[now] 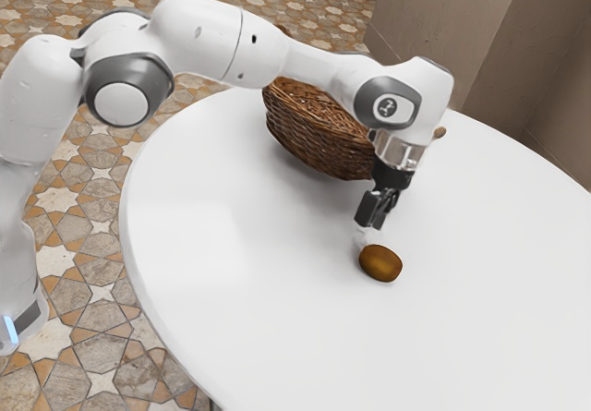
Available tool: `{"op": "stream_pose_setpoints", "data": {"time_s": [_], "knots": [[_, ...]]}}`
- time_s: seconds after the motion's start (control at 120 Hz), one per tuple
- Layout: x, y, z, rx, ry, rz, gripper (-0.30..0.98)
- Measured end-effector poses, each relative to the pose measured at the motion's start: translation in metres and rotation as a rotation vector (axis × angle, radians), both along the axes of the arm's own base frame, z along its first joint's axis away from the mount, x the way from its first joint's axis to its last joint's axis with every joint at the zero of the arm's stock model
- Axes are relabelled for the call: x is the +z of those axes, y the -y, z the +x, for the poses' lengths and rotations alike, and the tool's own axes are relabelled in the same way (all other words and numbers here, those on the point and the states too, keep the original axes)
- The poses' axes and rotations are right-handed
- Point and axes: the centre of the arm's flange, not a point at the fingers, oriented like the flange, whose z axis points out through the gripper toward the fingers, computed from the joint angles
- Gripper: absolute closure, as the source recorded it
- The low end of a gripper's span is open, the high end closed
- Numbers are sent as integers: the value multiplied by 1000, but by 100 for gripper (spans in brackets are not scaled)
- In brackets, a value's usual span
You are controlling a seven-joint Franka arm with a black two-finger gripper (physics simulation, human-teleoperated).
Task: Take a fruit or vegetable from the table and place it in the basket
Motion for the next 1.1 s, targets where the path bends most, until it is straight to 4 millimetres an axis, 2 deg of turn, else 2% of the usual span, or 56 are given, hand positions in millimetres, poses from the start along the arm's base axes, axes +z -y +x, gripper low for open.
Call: {"op": "stream_pose_setpoints", "data": {"time_s": [0.05,0.358,0.4,0.467,0.608,0.767,0.842,0.925,1.008,1.042,1.1], "knots": [[-7,-9,4,8,-3,-4,0],[-19,-1,24,252,61,107,1],[-34,10,24,222,41,85,-5],[-48,15,25,171,26,51,0],[-56,22,25,70,36,11,0],[-55,21,25,-13,57,-8,30],[-55,22,25,-48,66,-14,38],[-41,26,23,-92,93,-13,41],[-12,22,18,-125,142,-3,43],[5,16,12,-136,167,8,44],[56,-2,-7,-149,236,49,44]]}}
